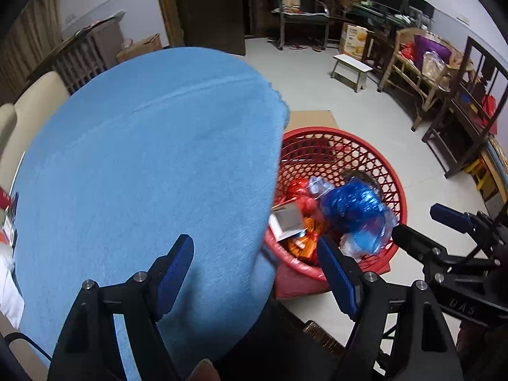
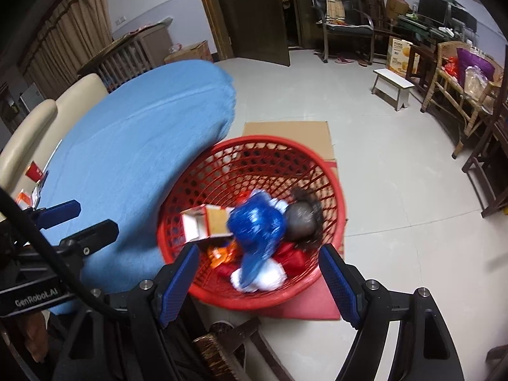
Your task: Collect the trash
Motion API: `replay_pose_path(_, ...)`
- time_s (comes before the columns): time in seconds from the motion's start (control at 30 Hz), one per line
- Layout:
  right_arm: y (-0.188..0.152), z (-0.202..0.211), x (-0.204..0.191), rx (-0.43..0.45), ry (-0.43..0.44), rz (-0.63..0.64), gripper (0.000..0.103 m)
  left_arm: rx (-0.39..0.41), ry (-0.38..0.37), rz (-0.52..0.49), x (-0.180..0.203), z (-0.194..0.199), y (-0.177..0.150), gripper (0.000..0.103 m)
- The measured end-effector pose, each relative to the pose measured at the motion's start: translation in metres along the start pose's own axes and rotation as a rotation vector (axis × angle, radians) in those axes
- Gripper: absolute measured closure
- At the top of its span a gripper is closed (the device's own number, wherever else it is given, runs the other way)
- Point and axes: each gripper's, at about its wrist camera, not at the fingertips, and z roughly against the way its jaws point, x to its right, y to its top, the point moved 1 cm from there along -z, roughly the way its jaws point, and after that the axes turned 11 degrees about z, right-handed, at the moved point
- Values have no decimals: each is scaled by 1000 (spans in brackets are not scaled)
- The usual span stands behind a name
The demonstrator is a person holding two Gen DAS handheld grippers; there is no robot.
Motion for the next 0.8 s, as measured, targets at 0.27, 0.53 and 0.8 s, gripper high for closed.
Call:
replay_pose_path(0.27,-8,0,-30,-11,-1,16,23,-8,9,38,-15,2,-9,23)
replay_pose_path(0.53,-8,-1,-36,-10,-15,3,23,0,26,19,-12,4,-13,23)
replay_pose_path(0.8,-7,2,-27,-1,-41,-19,23,28,23,14,-12,7,-12,23)
